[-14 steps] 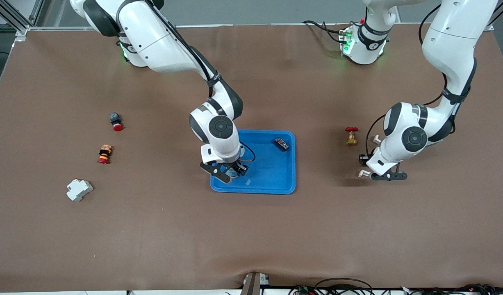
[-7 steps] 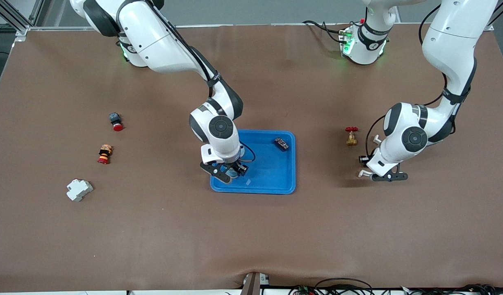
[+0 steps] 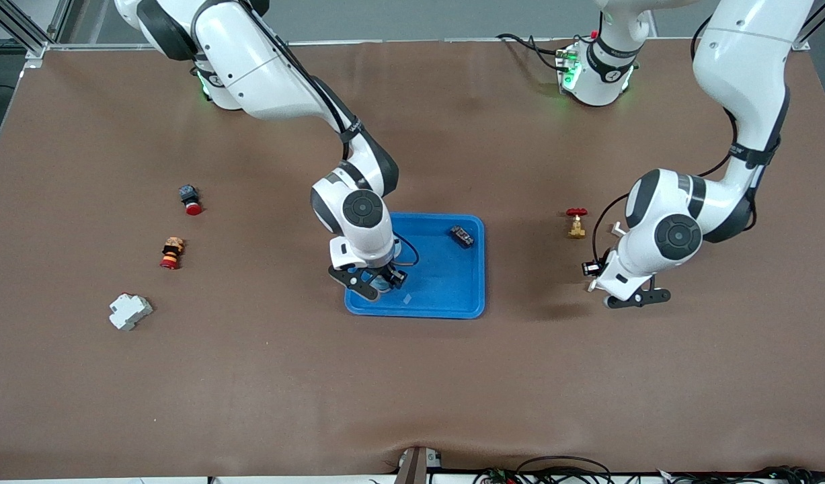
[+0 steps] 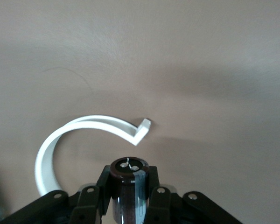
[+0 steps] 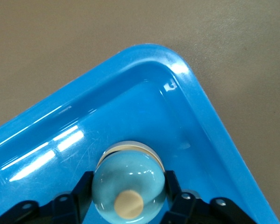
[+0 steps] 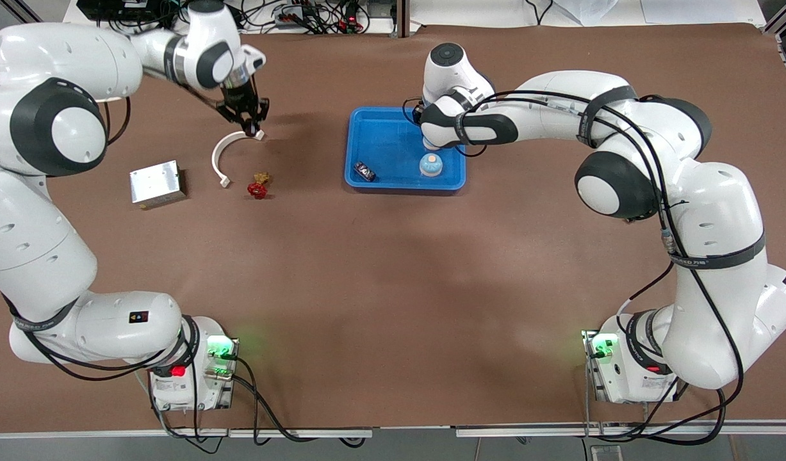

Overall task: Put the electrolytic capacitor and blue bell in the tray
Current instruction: 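Grasp the capacitor with the left gripper while the right gripper releases the bell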

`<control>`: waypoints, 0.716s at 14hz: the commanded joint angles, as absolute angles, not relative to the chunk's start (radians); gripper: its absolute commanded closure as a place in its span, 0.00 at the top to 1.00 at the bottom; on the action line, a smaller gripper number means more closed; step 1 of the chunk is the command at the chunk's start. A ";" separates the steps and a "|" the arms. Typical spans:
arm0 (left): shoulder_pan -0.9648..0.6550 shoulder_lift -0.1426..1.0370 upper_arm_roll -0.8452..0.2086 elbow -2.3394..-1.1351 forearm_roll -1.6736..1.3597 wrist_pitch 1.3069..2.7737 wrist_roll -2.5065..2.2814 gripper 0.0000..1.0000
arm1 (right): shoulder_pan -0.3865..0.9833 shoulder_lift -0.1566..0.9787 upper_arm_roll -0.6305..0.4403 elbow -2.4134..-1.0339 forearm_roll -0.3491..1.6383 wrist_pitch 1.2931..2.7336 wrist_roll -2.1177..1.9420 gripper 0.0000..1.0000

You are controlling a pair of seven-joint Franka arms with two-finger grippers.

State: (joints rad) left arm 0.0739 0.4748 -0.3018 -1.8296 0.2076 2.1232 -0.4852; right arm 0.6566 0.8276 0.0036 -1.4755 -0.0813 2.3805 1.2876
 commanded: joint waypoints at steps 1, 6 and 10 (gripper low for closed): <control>0.069 0.491 -0.337 -1.688 0.174 1.991 -0.560 0.00 | 0.672 0.851 -0.005 -1.442 -0.135 2.381 1.322 1.00; -0.032 0.509 -0.339 -1.617 0.141 1.991 -0.808 0.00 | 0.672 0.851 -0.006 -1.442 -0.141 2.381 1.322 1.00; -0.100 0.560 -0.339 -1.533 0.138 1.991 -0.983 0.00 | 0.672 0.851 -0.006 -1.440 -0.141 2.379 1.319 1.00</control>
